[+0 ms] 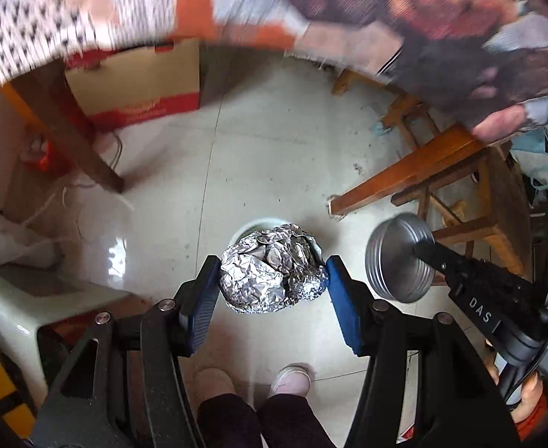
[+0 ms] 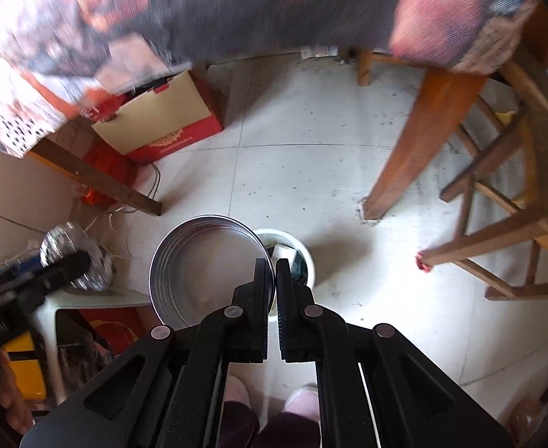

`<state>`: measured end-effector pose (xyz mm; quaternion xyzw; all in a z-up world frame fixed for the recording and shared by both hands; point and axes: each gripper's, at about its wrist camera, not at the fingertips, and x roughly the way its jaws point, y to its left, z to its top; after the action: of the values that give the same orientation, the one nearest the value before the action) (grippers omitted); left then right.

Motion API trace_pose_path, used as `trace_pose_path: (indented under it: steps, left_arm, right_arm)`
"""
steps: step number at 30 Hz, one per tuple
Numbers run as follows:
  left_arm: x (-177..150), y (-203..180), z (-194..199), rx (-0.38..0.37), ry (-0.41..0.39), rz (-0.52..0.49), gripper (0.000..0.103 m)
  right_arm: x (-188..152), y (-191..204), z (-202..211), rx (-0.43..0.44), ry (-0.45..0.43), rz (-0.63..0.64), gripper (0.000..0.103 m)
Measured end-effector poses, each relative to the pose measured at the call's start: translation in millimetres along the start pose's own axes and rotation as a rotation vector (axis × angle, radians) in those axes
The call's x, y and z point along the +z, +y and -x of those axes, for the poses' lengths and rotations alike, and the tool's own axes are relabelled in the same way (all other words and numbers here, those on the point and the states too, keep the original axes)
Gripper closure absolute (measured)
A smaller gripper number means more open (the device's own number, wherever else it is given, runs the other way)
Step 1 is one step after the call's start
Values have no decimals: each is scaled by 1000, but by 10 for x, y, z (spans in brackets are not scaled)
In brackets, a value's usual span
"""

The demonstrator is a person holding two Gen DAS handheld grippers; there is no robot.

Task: Collect trash
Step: 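Carry the foil ball and metal lid down over the white bucket, then open both tools to drop the foil ball and lid into the bucket, then raise both open tools back up toward the table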

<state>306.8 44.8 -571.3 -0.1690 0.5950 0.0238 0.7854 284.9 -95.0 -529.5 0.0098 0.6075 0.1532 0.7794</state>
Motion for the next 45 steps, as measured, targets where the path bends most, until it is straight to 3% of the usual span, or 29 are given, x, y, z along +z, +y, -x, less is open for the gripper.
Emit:
trace_pose_path:
  steps: [2, 5, 11, 14, 22, 30, 45]
  left_arm:
    - [-61, 30, -207, 2, 16, 1, 47]
    - [-117, 7, -439, 11, 33, -28, 47]
    - [-104, -96, -839, -19, 80, -52, 47]
    - [-49, -152, -1057, -32, 155, -54, 43]
    - [3, -235, -1016, 0, 166, -49, 43]
    - [129, -357, -236, -1, 113, -61, 43]
    - [578, -547, 2362, -17, -152, -123, 43]
  right_arm:
    - [-3, 23, -175, 7, 8, 17, 93]
    - [-11, -17, -459, 7, 98, 16, 54]
    - [-127, -245, -560, -6, 103, -45, 54]
    - [-162, -379, -529, -3, 113, -87, 53]
    - [-74, -454, -254, -33, 80, -81, 53]
    - [175, -175, 440, -6, 21, -53, 53]
    - [541, 678, 2480, 9, -177, 18, 53]
